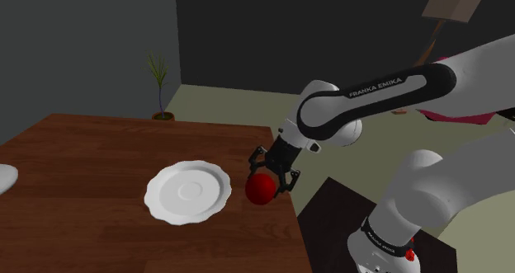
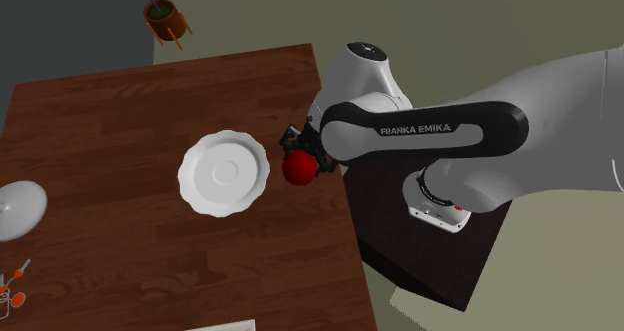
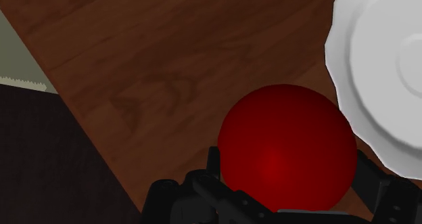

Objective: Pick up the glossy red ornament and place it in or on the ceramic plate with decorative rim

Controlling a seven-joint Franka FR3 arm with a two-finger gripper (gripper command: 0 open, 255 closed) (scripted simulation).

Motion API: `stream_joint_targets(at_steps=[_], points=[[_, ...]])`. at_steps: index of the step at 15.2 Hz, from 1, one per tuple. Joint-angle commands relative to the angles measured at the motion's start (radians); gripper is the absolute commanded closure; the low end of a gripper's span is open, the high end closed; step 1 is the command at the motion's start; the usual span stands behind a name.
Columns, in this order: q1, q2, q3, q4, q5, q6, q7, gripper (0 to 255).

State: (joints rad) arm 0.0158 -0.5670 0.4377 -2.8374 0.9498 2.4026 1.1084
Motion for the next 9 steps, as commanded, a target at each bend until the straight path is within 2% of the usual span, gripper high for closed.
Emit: stream_joint_targets(at_steps=[1,9], points=[[-0.006,-0.027,-0.005,0.010,-0.024,-0.034,0.025,255],[-0.029,-0.117,-0.034,0.060,-0.105,-0.162,0.103,255]])
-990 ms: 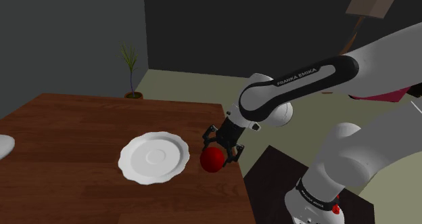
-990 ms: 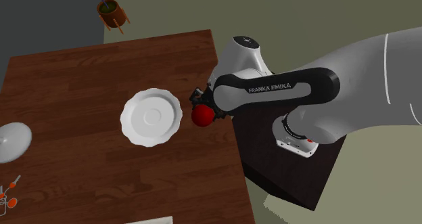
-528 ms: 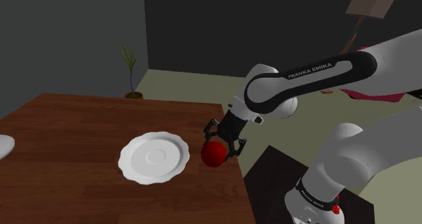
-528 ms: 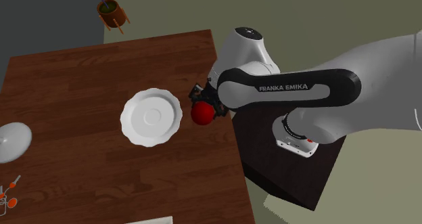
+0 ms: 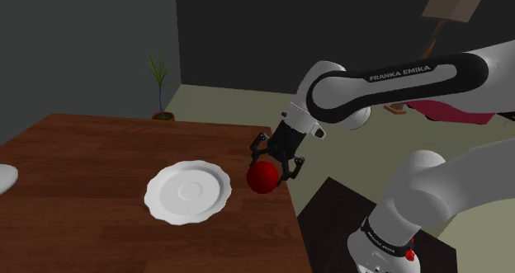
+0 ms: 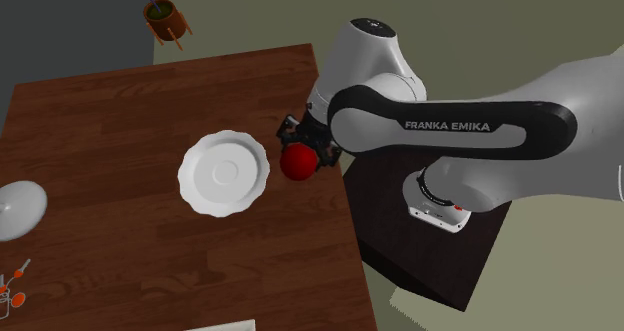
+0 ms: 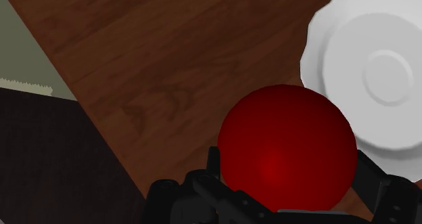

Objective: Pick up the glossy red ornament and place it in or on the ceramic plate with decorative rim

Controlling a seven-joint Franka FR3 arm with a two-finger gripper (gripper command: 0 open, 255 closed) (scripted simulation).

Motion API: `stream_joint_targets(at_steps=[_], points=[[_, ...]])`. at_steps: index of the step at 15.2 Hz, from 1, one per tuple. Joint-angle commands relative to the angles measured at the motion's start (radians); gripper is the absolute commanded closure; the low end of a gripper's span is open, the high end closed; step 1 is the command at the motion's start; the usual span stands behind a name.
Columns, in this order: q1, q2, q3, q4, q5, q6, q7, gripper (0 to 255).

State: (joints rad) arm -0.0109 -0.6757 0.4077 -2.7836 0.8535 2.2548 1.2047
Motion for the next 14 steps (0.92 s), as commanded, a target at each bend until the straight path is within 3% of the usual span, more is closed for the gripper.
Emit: stream_joint_targets(at_steps=[1,3,9,14], points=[[-0.005,-0.017,-0.008,0.013,-0.017,-0.029,0.015,255],[-0.010,-0.031,-0.014,0.026,-0.031,-0.053,0.029,255],[-0.064,0.254,0.068,0.238,-0.065,0.059,0.062,255],[-0.110,0.472,0.133,0.425,-0.164,0.124,0.141,255]])
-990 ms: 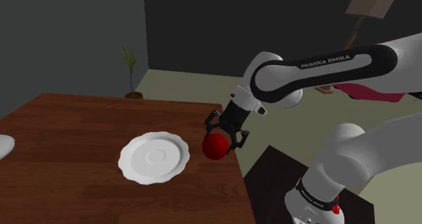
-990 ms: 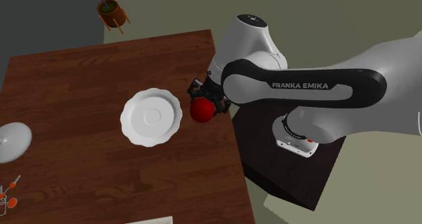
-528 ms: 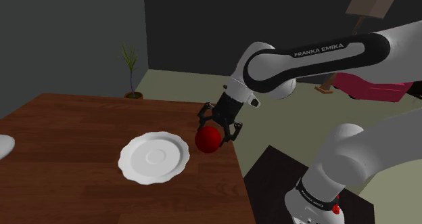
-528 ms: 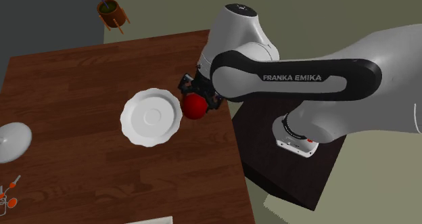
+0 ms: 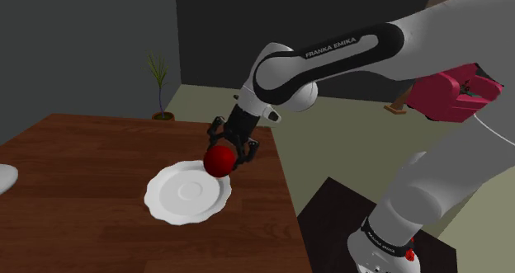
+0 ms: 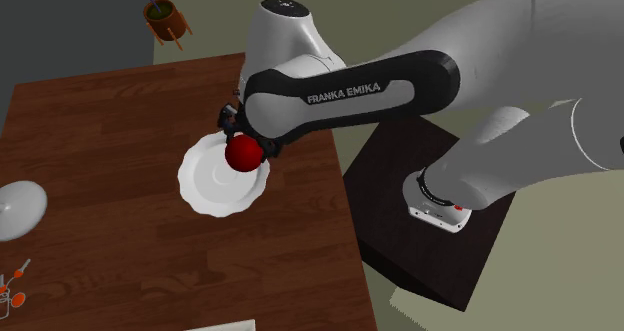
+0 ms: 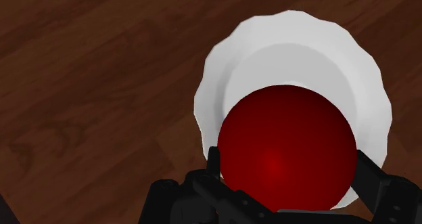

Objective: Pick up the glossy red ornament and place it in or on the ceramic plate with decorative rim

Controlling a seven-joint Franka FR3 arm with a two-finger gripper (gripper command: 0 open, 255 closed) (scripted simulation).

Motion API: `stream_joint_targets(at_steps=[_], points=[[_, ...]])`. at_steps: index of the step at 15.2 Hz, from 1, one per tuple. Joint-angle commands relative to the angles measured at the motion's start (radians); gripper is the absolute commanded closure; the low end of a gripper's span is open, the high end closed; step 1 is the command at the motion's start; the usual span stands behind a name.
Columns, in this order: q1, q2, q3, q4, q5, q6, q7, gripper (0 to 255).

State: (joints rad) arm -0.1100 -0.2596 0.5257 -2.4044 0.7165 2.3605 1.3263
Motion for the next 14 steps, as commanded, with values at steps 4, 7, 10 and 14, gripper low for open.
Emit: stream_joint_targets(at_steps=[4,7,10,14], points=[[-0.028,0.231,0.052,0.206,-0.156,0.053,0.117,255],[-0.023,0.268,0.054,0.214,-0.171,0.081,0.121,255],[-0.020,0.293,0.057,0.197,-0.168,0.121,0.108,255],[-0.015,0.329,0.060,0.178,-0.165,0.174,0.091,255]])
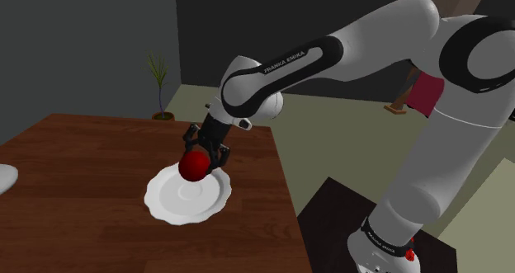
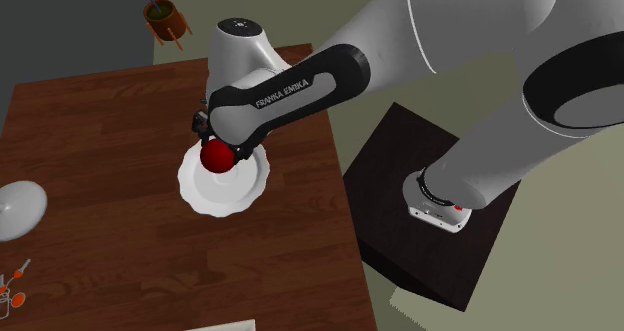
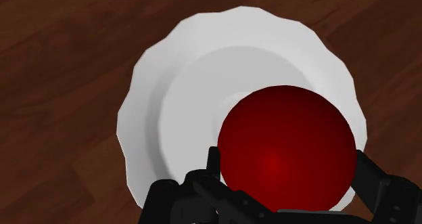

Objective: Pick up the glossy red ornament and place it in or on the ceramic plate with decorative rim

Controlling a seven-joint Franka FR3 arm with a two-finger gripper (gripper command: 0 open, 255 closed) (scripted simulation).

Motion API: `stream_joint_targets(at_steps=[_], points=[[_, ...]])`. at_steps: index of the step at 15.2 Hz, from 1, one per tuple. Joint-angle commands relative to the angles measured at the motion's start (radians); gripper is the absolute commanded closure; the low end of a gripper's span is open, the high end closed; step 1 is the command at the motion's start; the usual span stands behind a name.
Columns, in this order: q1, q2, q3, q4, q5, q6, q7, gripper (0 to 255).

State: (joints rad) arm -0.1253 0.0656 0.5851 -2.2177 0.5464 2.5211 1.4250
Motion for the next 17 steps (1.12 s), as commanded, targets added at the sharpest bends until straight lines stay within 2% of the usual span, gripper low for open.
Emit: stream_joint_targets(at_steps=[1,4,12,13,17], points=[[0.002,0.014,0.002,-0.013,0.006,0.026,-0.012,255],[0.006,0.050,0.004,-0.027,0.008,0.073,-0.027,255],[0.006,0.050,0.004,-0.027,0.008,0.073,-0.027,255],[0.006,0.050,0.004,-0.027,0.008,0.072,-0.027,0],[0.006,0.049,0.004,-0.027,0.008,0.072,-0.027,0]])
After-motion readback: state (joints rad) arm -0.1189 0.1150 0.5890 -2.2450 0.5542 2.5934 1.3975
